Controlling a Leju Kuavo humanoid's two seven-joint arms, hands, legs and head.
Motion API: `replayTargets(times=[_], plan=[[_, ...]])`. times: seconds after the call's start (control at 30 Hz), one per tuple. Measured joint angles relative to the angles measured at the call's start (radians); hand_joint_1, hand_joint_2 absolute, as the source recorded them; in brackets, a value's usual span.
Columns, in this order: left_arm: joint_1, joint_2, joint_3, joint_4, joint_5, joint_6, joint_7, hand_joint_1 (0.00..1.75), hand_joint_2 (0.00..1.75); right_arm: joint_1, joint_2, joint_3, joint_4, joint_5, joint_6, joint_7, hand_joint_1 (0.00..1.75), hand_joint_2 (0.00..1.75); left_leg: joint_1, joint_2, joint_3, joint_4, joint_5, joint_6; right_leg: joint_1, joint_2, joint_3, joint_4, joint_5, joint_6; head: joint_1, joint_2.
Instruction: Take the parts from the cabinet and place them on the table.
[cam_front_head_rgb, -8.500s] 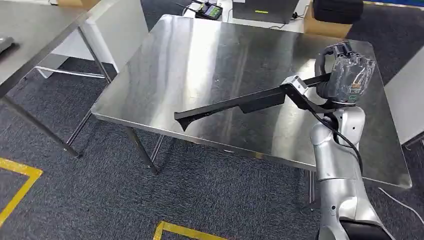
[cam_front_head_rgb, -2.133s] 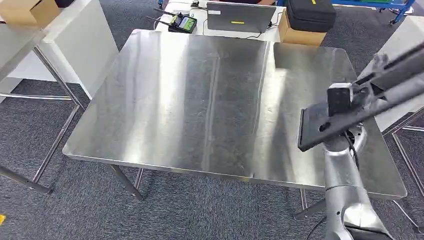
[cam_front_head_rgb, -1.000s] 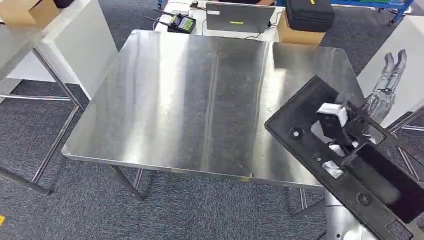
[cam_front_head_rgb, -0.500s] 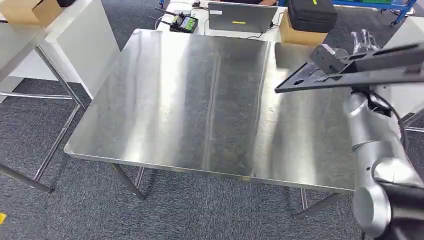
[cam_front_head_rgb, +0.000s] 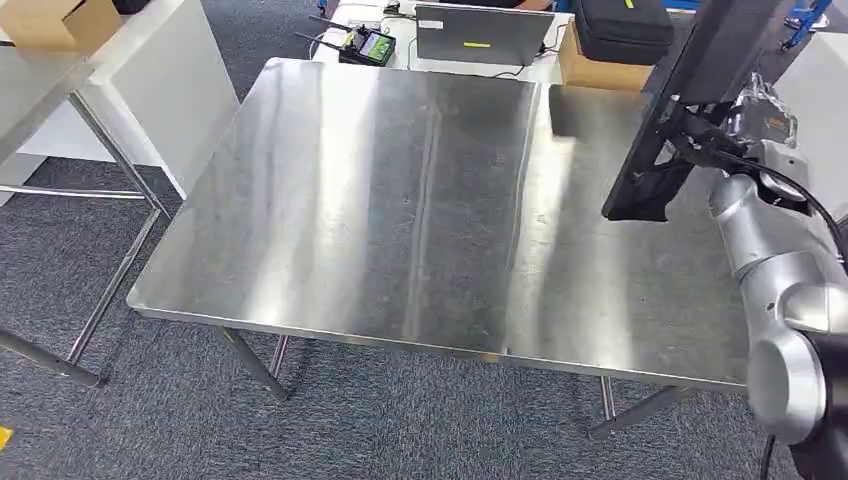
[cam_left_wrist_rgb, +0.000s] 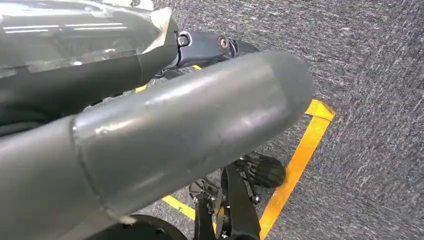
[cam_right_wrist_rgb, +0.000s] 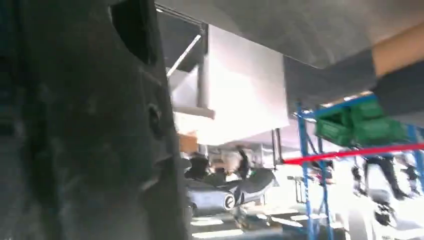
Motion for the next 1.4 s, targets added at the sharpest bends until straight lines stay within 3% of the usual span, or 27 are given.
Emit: replayTargets(times=[0.6,0.93,1.1,1.27,1.33,1.4], plan=[[0.000,0.000,0.001,0.000,-0.032,-0.021,-0.007,0.00,0.00,0.082,-0.056,0.034,0.024,0.004,0.027,0.016,0.00,1.75,0.000,0.001,0.000,0.000,0.000,0.000,0.000,0.001,-0.001,0.000,0.000,0.000,0.000,0.000],[0.000,0.000,0.001,0.000,-0.043,-0.033,-0.010,0.00,0.00,0.122,-0.072,0.039,0.021,-0.008,0.111,-0.013,0.00,1.75,0.000,0.001,0.000,0.000,0.000,0.000,0.000,0.001,-0.001,0.000,0.000,0.000,0.000,0.000],[0.000,0.000,0.001,0.000,-0.059,-0.048,-0.011,0.00,0.00,0.154,-0.089,0.051,0.021,-0.070,0.291,-0.128,0.00,1.75,0.000,0.000,0.000,0.000,0.000,0.000,0.000,0.000,-0.001,0.000,0.000,0.000,0.000,0.000],[-0.001,0.002,0.008,0.000,-0.062,-0.049,-0.011,0.00,0.00,0.178,-0.085,0.057,0.021,-0.152,0.293,-0.195,0.00,1.75,0.000,0.002,-0.001,0.000,0.000,0.000,0.000,0.001,-0.001,0.000,0.000,0.000,0.000,0.000],[-0.001,0.002,0.010,0.000,-0.065,-0.048,-0.011,0.00,0.00,0.183,-0.076,0.050,0.020,-0.223,0.312,-0.276,0.00,1.75,0.000,0.002,-0.001,0.000,0.000,0.000,0.000,0.001,-0.001,0.000,0.000,0.000,0.000,0.000],[-0.001,0.002,0.016,0.000,-0.071,-0.045,-0.013,0.00,0.00,0.197,-0.063,0.043,0.008,-0.235,0.277,-0.311,0.00,1.75,0.000,0.001,-0.001,0.000,0.000,0.000,0.001,0.001,-0.001,0.000,0.000,0.000,0.000,0.000]])
